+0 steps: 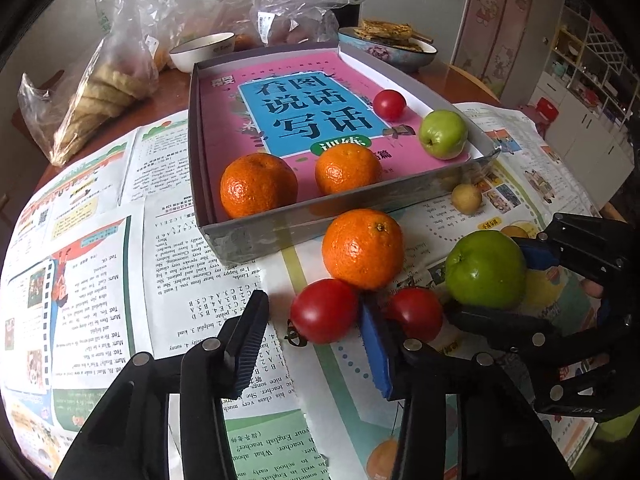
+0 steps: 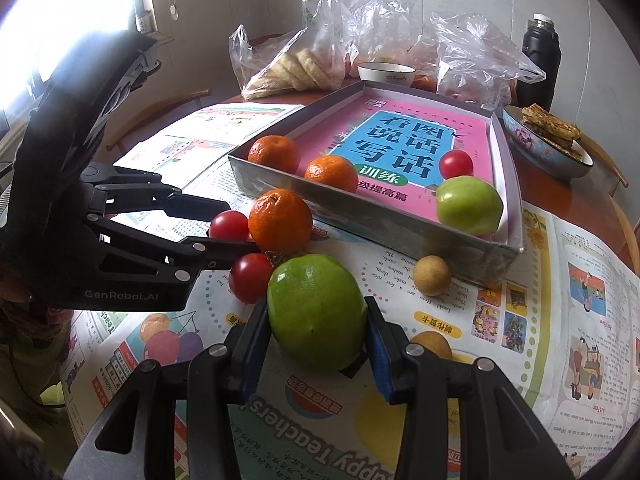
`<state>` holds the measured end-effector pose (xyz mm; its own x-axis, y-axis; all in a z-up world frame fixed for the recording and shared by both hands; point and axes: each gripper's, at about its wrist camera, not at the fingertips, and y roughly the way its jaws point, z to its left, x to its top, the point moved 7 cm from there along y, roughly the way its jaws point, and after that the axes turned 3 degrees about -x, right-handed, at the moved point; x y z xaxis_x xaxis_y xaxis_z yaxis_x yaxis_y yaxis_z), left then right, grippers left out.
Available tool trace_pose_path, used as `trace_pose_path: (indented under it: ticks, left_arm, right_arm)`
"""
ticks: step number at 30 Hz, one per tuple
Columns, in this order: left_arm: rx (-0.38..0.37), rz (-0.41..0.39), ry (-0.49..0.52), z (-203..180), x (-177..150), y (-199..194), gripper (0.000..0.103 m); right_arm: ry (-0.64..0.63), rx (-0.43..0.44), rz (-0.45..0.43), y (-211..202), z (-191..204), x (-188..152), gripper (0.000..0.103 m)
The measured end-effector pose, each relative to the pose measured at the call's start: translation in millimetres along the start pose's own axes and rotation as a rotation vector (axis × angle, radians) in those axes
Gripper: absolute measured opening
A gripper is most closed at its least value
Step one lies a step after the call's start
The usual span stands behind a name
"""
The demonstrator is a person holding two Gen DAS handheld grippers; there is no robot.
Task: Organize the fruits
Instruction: 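Grasp a red tomato with the left tool while the right holds the green lime, then lift and carry the tomato with the left tool while the right carries the lime to the tray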
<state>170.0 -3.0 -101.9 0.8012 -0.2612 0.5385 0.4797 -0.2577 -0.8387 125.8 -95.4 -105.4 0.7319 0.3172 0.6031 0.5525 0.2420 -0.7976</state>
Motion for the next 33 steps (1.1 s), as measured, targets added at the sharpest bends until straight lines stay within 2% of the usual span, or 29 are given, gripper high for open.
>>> trace_pose_path:
  ticks: [7,10,17,33]
  left_arm:
    - [-0.01,-0.005,-0.026,5,0,-2,0.038]
    - [-0.017,-0.007,-0.048,8,-1,-3,0.031]
    - [-0.014,-0.022,-0.094,20,-4,-11,0.031]
    - [0.001,-0.078,-0.1,22,-3,-40,0.031]
  right_arm:
    - [0.024,-0.007,-0.006,-2,-3,0,0.045]
    - [0.035,-0.008,-0.008,-3,-5,0,0.045]
    - [0.057,-0.007,-0.015,-5,-8,1,0.045]
    - [0.096,-0.006,-0.043,-16,-12,5,0.045]
